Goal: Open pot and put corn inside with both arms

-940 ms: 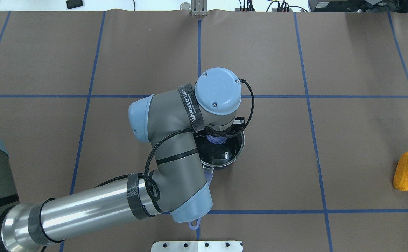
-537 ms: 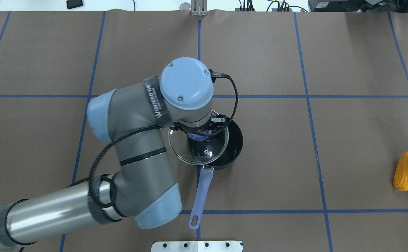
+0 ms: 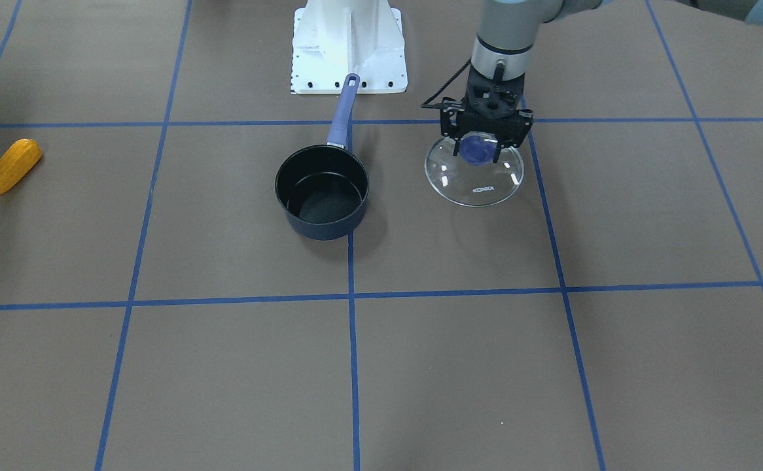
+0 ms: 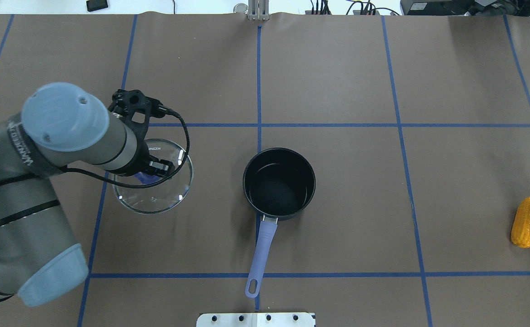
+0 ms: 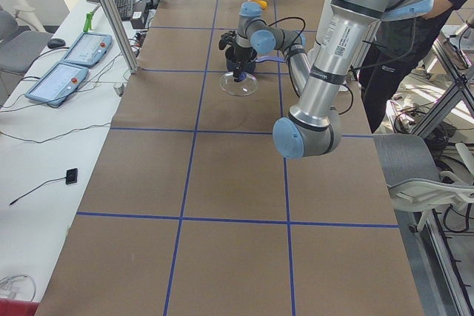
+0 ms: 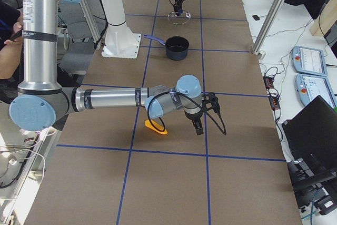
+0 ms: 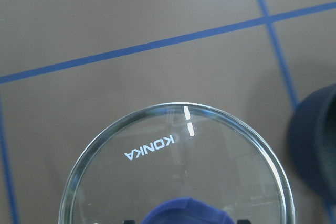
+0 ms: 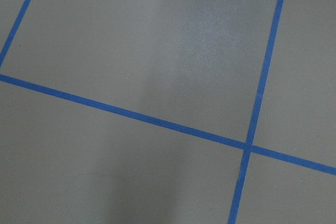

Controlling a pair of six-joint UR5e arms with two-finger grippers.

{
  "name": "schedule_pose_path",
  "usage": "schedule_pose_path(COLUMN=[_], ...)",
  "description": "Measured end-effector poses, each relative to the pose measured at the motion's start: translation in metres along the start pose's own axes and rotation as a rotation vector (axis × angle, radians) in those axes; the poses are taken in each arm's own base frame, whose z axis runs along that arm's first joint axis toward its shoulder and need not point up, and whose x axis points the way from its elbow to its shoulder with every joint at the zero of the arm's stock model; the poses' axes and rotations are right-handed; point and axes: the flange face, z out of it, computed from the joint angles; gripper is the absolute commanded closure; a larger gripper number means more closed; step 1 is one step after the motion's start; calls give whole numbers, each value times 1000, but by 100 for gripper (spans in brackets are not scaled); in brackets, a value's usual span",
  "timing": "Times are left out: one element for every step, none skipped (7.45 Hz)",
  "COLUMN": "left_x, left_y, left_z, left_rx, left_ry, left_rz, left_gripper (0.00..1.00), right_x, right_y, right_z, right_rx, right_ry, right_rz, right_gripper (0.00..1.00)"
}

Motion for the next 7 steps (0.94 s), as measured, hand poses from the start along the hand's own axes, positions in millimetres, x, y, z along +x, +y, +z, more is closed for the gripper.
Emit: schedule_pose_path(left_x=[-42, -86, -129, -167, -196, -217, -233], left_y=[20, 40, 58, 74, 91, 107, 123], left_z=[9, 15, 18, 21, 25, 31, 38], left_rx=[-17, -32, -49, -67, -79, -85, -91], left_ry=[8, 16, 20, 16, 9, 15, 35], left_rz=[44, 91, 135, 174, 211, 232, 244], left_gripper=[100, 100, 100, 100, 100, 100, 100], right_x=[0, 0, 0, 0, 0, 0, 0], right_y=[0, 0, 0, 1, 1, 1, 1], right_z=[1, 1, 1, 1, 1, 1, 1], right_rx=[-1, -2, -2, -2, -2, -2, -2], right_ry=[0, 0, 0, 0, 0, 0, 0], right_rz=[0, 0, 0, 1, 1, 1, 1], right_gripper=[0, 0, 0, 0, 0, 0, 0])
